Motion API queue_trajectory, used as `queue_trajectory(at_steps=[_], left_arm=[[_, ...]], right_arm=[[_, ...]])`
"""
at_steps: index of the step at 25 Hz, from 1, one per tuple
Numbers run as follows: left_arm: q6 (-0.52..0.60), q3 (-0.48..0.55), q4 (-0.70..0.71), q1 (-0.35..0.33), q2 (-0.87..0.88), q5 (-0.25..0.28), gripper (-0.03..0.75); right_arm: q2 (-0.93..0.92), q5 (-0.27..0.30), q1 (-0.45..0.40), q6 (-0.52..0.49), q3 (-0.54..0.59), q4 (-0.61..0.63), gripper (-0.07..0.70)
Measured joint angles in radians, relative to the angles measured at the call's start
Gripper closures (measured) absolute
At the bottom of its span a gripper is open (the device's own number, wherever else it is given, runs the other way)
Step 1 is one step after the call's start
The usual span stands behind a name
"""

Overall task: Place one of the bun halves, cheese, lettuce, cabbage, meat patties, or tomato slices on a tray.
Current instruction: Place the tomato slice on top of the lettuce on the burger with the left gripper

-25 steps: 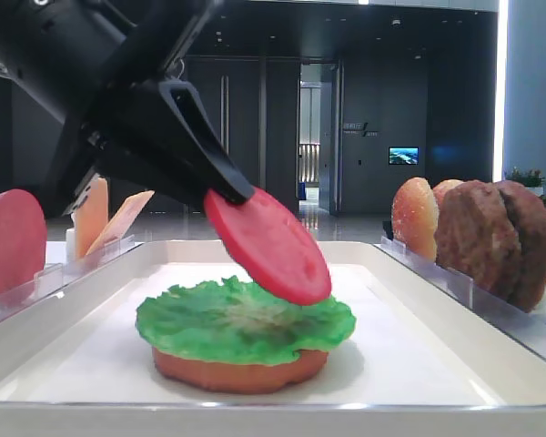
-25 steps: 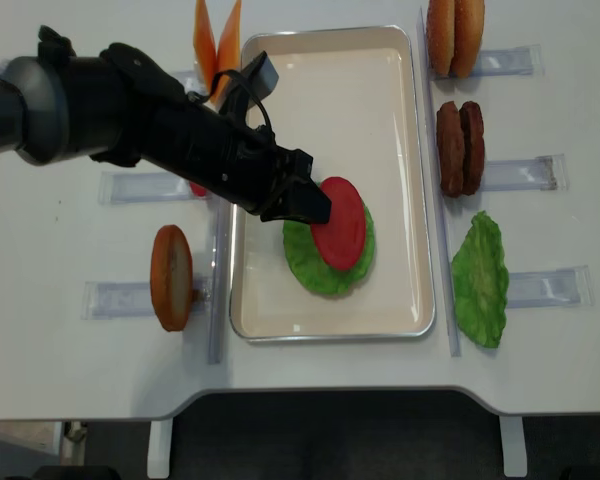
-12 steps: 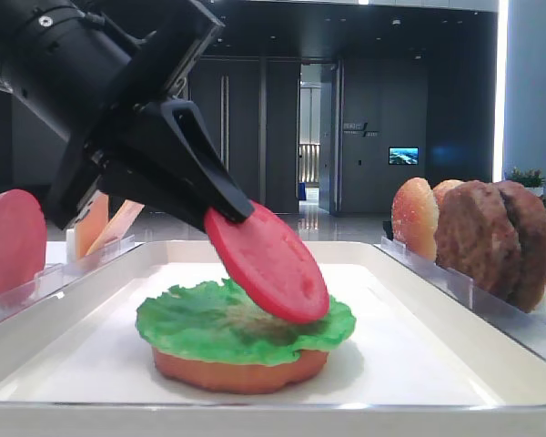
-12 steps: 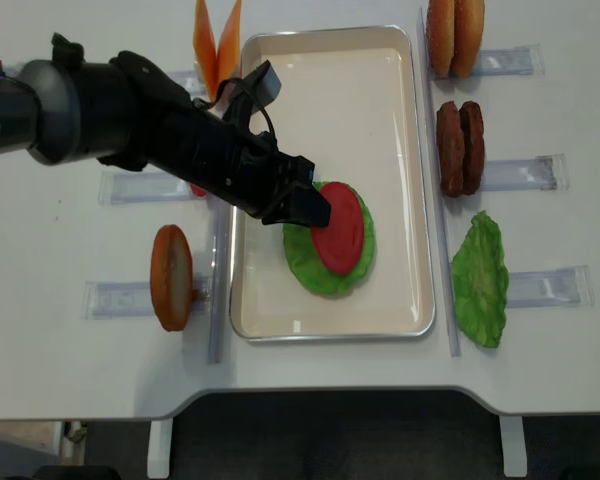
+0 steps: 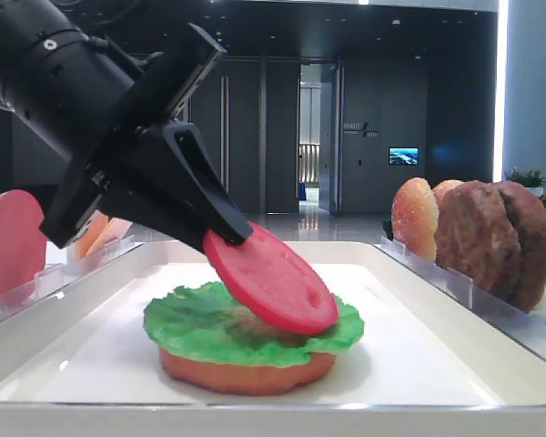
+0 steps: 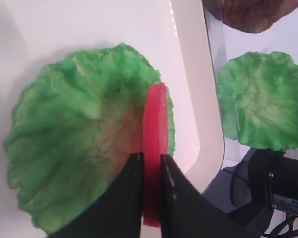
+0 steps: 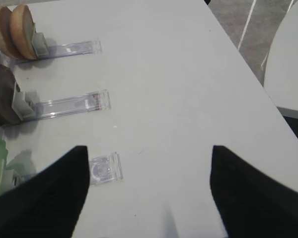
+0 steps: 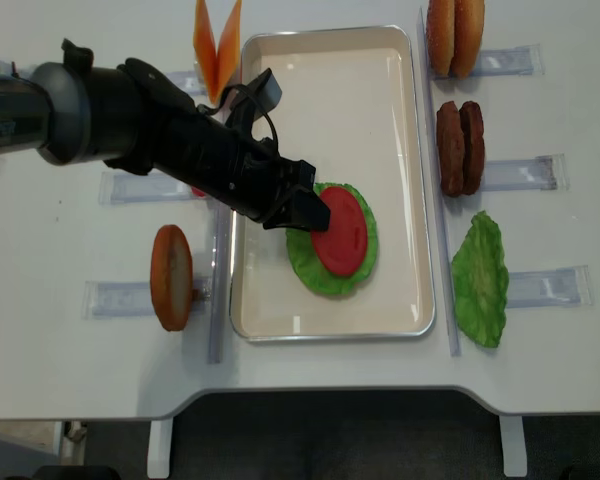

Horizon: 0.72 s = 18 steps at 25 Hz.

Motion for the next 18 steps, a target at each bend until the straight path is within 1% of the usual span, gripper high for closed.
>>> queue_trajectory(at_steps=[3,5,6,8,11,13,15,18], left_arm=[[-0.004,0.0,-0.002,0.0,0.0,0.0,0.659],[-0.016,0.0,-0.001,0.0,0.0,0.0,0.624],[-0.02,0.0,0.001,0.0,0.0,0.0,0.582],[-0.036,0.0,0.01,0.0,0.0,0.0,0.473],[-0.078,0.0,0.034,0.0,-0.001,0.0,0.263],[-0.117,0.0,0.065,0.0,-0.013,-0.001,0.174],[-0.165,0.0,0.109,0.0,-0.037,-0.001,0.136],[-0.26,0.0,0.192,0.0,-0.074,-0.001,0.118]], right_arm=[[0.0,0.0,0.0,0.0,0.0,0.0,0.143],[0.0,0.0,0.0,0.0,0.0,0.0,0.143],[0.0,0.0,0.0,0.0,0.0,0.0,0.143],[0.0,0.0,0.0,0.0,0.0,0.0,0.143],[0.0,0.0,0.0,0.0,0.0,0.0,0.143],[0.0,0.0,0.0,0.0,0.0,0.0,0.143],[0.0,0.0,0.0,0.0,0.0,0.0,0.143],[0.0,0.0,0.0,0.0,0.0,0.0,0.143]])
